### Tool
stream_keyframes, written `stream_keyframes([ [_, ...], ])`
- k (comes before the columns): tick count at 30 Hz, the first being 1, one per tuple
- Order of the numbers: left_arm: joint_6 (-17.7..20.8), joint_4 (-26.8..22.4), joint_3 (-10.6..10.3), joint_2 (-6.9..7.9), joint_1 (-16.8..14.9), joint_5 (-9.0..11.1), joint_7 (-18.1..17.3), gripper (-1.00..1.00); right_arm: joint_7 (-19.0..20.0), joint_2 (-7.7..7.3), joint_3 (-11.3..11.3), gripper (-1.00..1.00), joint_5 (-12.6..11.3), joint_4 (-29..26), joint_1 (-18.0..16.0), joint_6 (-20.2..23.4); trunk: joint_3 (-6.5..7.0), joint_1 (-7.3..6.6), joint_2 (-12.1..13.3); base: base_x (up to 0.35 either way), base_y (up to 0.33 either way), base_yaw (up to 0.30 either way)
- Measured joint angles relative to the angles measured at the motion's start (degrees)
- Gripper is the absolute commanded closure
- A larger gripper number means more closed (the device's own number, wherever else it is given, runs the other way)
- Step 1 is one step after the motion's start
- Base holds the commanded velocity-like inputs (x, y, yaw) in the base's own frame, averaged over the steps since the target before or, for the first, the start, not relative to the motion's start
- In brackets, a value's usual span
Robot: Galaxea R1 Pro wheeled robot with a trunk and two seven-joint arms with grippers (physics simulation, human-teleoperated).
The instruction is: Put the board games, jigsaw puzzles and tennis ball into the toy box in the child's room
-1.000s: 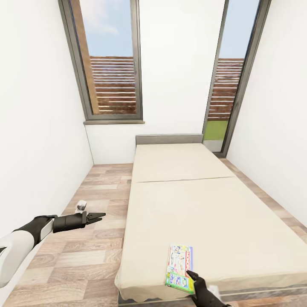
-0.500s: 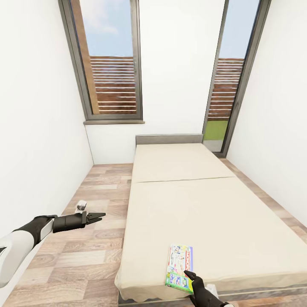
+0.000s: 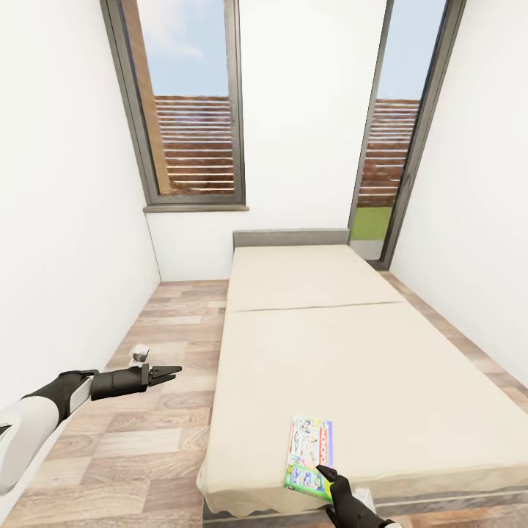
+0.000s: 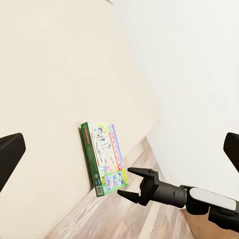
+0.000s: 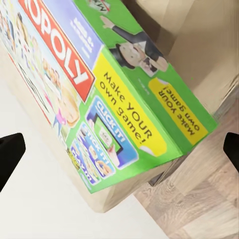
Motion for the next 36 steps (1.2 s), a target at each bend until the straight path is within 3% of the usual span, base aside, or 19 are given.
stream_keyframes([
  [8, 0.00, 0.00, 0.05, -0.01, 0.00, 0.00, 0.00, -1.00, 0.00, 0.00, 0.00, -1.00, -0.01, 0.00, 0.00, -0.01, -0.36, 0.45, -0.82, 0.000, 0.000, 0.000],
  [13, 0.00, 0.00, 0.00, -0.02, 0.00, 0.00, 0.00, -1.00, 0.00, 0.00, 0.00, -1.00, 0.00, 0.00, 0.00, -0.03, -1.26, 1.54, -2.81, 0.000, 0.000, 0.000],
  [36, -0.62, 0.00, 0.05, 0.07, 0.00, 0.08, -0.16, -1.00, 0.01, 0.09, 0.00, -1.00, 0.05, 0.00, 0.00, -0.08, -1.26, 1.54, -2.82, 0.017, 0.012, 0.000],
])
